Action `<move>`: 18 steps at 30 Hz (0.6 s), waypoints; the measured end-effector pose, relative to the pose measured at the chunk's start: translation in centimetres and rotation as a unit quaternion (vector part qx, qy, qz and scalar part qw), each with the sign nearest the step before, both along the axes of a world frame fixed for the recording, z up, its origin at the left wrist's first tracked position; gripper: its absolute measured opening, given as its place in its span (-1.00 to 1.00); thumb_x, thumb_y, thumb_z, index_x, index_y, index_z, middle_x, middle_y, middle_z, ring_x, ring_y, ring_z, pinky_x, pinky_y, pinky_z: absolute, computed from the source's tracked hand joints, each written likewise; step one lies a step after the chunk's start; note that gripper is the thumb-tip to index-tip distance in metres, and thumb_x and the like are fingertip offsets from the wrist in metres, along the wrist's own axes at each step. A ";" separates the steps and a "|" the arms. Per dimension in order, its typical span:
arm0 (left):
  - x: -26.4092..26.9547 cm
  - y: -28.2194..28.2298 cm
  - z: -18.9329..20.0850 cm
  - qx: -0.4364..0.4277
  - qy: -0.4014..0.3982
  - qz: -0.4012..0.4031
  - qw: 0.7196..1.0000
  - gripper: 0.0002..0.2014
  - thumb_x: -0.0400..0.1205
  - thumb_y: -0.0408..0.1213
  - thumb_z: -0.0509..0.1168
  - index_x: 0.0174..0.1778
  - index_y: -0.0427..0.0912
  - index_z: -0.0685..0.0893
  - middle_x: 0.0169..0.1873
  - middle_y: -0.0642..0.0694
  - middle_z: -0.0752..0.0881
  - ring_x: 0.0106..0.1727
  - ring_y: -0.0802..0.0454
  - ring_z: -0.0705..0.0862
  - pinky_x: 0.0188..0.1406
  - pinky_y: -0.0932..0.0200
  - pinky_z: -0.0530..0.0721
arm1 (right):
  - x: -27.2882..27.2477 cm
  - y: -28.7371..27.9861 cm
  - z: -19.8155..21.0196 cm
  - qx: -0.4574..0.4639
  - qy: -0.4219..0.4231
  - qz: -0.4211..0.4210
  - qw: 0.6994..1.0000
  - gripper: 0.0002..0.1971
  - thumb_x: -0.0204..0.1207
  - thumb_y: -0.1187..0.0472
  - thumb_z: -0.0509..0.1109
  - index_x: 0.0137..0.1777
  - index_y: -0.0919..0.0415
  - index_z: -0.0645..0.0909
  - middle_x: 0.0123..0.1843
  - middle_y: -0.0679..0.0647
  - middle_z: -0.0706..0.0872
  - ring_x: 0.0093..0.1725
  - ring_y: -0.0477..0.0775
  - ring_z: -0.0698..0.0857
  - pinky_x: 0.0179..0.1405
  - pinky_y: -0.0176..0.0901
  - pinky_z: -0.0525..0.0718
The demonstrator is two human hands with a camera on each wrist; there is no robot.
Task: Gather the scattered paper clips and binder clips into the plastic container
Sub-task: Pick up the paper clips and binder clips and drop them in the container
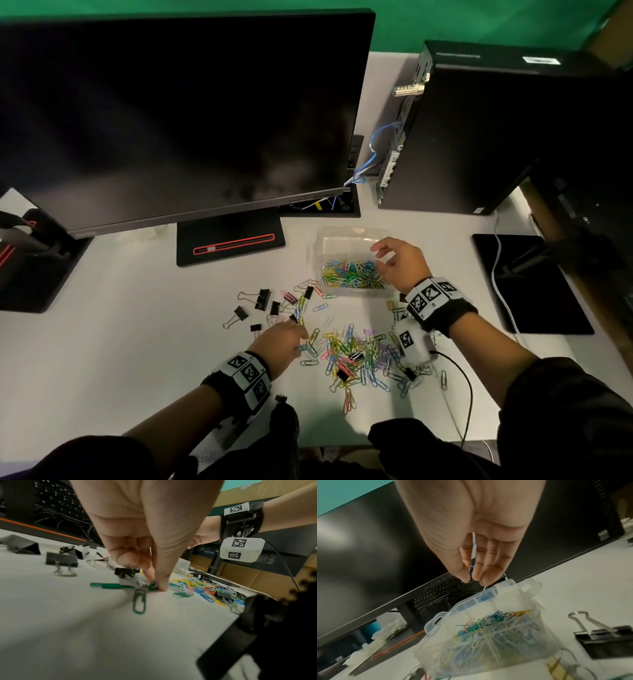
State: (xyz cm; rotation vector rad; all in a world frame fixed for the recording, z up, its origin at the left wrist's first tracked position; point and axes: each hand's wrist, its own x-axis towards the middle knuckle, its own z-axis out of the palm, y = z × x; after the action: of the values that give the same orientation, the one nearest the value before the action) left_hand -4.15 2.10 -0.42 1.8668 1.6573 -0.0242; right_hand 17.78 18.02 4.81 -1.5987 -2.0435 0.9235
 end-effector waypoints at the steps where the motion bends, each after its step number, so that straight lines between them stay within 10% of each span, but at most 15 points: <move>1: 0.1 0.1 0.0 0.000 0.003 -0.002 1.000 -0.69 0.65 -0.32 0.19 0.32 -0.19 0.51 0.25 -0.14 0.57 0.29 -0.05 0.53 0.26 0.16 0.45 | 0.0 -0.2 -0.1 0.000 -0.001 0.005 1.000 -0.78 0.40 0.37 0.41 0.02 0.14 0.65 -0.14 -0.01 0.64 -0.38 0.01 0.58 -0.25 -0.20 0.63; 7: 0.4 0.4 -0.3 0.008 -0.001 0.004 1.000 -0.76 0.65 -0.36 0.17 0.21 -0.24 0.58 0.19 -0.19 0.59 0.23 -0.08 0.55 0.22 0.16 0.45 | -1.3 -4.2 -1.3 -0.043 -0.094 0.213 0.972 -0.76 0.38 0.31 0.45 0.05 0.16 0.67 0.00 0.06 0.69 -0.08 0.05 0.64 0.00 -0.09 0.62; 12: 0.4 0.5 -0.9 0.018 0.004 -0.008 1.000 -0.78 0.66 -0.36 0.17 0.18 -0.22 0.62 0.19 -0.18 0.56 0.25 -0.10 0.52 0.22 0.18 0.42 | -3.1 -6.8 -3.2 -0.103 -0.219 0.373 0.896 -0.11 0.18 -0.04 0.62 0.51 0.04 0.29 0.54 0.15 0.27 0.53 0.12 0.24 0.53 -0.02 0.25; 18: 0.1 0.4 -1.3 0.049 0.018 -0.039 0.998 -0.77 0.67 -0.33 0.15 0.18 -0.18 0.63 0.19 -0.13 0.59 0.29 -0.06 0.45 0.25 0.21 0.37 | -3.7 -8.9 -4.8 -0.035 -0.286 0.392 0.873 -0.07 0.20 -0.16 0.55 0.54 -0.02 0.19 0.61 0.11 0.13 0.55 0.18 0.12 0.47 0.18 0.26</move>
State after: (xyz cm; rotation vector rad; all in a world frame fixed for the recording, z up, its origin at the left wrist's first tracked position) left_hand -4.08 2.48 -1.74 2.0141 1.6359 -0.0092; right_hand 14.08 9.11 -0.02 -1.1223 -3.2397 0.8076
